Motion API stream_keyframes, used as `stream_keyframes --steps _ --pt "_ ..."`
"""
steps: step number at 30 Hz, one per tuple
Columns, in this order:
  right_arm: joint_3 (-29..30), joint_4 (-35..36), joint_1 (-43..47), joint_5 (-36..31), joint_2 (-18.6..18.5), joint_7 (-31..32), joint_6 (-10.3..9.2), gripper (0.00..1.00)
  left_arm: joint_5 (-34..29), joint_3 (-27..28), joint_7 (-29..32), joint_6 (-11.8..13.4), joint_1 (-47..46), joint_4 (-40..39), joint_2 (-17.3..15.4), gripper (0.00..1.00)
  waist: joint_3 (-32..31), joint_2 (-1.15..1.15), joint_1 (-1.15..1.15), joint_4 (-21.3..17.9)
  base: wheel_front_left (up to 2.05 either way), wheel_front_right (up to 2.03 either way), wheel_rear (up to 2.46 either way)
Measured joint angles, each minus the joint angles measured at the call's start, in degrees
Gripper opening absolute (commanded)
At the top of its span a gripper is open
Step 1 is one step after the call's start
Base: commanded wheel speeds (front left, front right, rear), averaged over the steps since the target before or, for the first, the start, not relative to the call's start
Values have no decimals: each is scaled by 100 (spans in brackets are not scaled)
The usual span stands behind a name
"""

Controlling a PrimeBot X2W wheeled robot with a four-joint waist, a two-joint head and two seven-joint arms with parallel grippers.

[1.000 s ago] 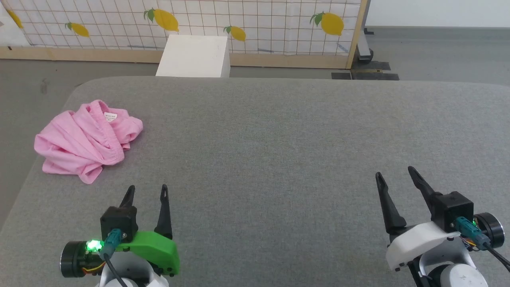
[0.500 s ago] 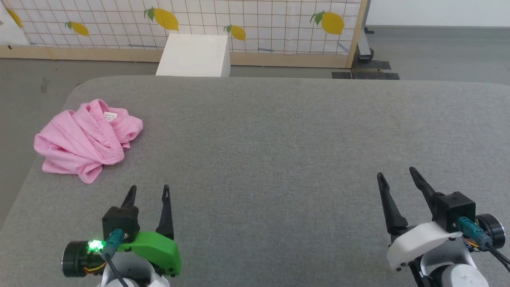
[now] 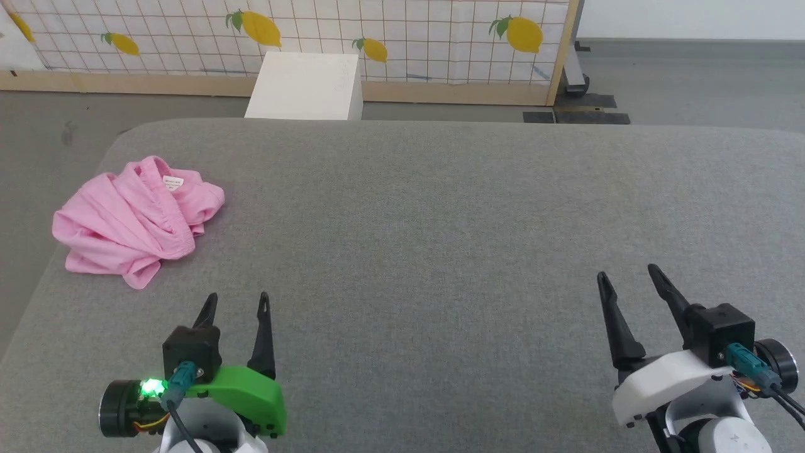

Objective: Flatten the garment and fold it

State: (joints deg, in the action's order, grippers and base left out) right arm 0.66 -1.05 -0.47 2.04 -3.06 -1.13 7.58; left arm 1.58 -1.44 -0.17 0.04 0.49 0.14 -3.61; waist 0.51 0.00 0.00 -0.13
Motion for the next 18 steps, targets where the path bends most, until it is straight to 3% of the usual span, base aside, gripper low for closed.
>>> stream_keyframes --steps 18 --pt "-2 -1 0 66 0 -23 0 100 90 -96 9 0 -1 19 -48 100 79 0 0 30 0 0 0"
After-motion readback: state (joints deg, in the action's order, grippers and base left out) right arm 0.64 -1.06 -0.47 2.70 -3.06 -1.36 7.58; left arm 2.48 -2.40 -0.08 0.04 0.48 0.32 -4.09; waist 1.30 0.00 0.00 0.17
